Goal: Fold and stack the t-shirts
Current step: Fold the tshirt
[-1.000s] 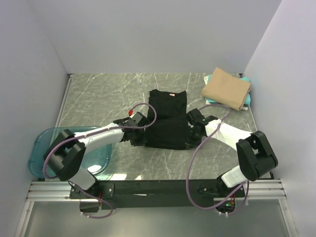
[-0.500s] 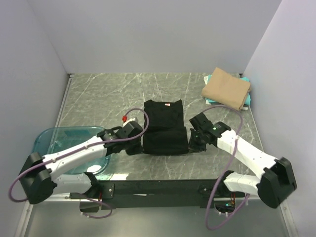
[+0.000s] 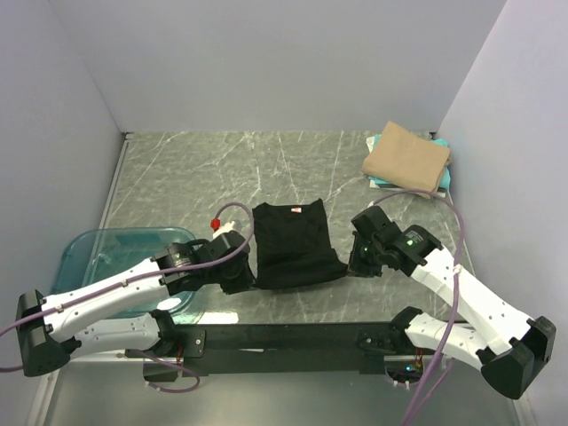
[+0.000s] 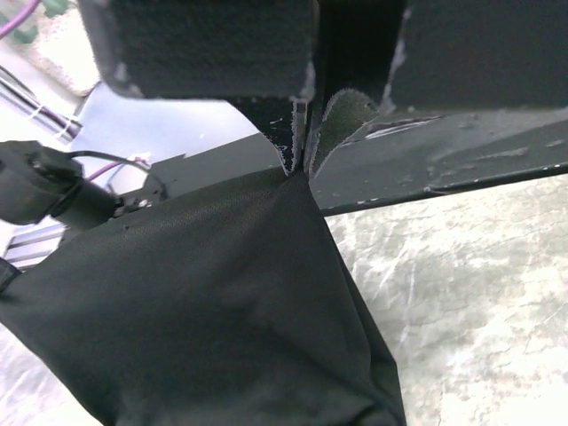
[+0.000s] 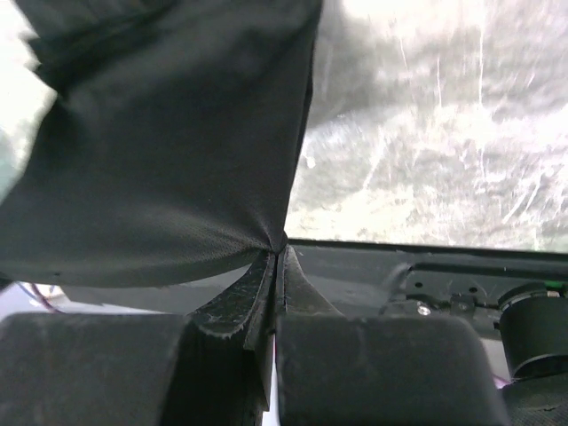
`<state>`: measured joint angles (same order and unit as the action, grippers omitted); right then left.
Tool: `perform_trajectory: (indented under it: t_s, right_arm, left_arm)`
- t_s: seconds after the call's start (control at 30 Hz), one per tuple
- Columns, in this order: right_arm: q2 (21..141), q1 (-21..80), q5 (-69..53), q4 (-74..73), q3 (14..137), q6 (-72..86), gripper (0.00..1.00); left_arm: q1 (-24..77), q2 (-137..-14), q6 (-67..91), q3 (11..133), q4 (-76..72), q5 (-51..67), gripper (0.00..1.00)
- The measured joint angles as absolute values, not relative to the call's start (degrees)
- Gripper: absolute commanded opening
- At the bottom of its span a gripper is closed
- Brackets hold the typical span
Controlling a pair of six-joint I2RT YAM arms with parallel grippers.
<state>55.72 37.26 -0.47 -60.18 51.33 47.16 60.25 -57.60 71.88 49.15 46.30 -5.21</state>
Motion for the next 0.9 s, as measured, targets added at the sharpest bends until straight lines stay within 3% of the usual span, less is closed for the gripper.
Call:
perform_trajectory:
  t_s: [0.27, 0.9]
  right_arm:
    - [58.8, 36.4, 4.4, -60.6, 57.8, 47.3, 0.00]
    - [75.2, 26.4, 5.7, -55.5, 69.9, 39.3, 0.00]
  left_arm:
    - [59.0, -61.5, 72.2, 53.7, 46.8, -7.6, 0.00]
    - [41.2, -69.5, 61.0, 55.5, 37.5, -1.2, 0.00]
